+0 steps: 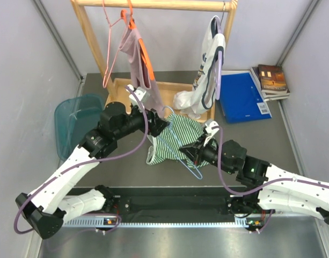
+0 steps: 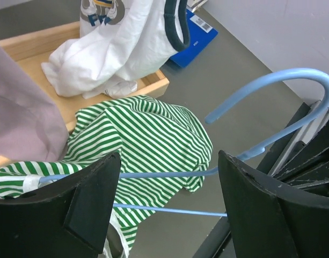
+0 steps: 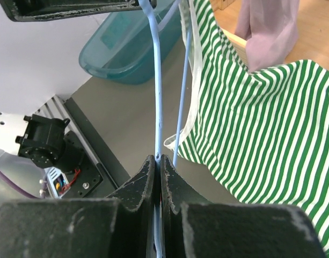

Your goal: Place the tank top on the hanger

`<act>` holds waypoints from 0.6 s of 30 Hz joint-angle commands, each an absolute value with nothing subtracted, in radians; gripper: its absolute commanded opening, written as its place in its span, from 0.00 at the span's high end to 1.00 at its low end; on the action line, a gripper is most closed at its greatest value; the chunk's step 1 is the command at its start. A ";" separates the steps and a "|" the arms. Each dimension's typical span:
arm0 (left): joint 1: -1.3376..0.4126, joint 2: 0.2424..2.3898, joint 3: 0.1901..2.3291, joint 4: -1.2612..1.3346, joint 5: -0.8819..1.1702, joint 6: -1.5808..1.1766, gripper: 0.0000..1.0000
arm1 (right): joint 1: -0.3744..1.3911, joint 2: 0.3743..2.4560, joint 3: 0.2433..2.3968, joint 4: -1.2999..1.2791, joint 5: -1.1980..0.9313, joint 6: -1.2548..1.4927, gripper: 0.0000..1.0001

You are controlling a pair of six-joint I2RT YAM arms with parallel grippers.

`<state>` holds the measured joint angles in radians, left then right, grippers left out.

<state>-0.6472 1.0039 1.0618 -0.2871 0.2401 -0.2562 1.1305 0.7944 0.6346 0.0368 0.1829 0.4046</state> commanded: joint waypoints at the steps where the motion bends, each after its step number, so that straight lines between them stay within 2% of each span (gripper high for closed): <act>1: -0.692 1.002 1.046 -0.224 0.256 -0.221 0.22 | 1.146 0.798 0.655 0.158 0.218 0.413 1.00; 3: -0.692 0.986 1.048 -0.256 0.160 -0.201 0.20 | 1.146 0.790 0.655 0.153 0.232 0.416 1.00; 8: -0.693 0.940 1.048 -0.350 -0.124 -0.152 0.07 | 1.146 0.756 0.649 0.133 0.258 0.416 1.00; 14: -0.692 0.864 1.019 -0.437 -0.153 -0.086 0.03 | 1.125 0.721 0.673 0.080 0.220 0.341 1.00; 18: -0.692 0.802 1.017 -0.475 -0.089 -0.026 0.02 | 1.100 0.692 0.706 0.037 0.141 0.298 1.00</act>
<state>-0.6891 0.8597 1.0199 -0.4366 -0.1028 -0.1043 1.1183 0.7284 0.6365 0.0299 0.2066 0.3618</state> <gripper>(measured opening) 0.978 0.018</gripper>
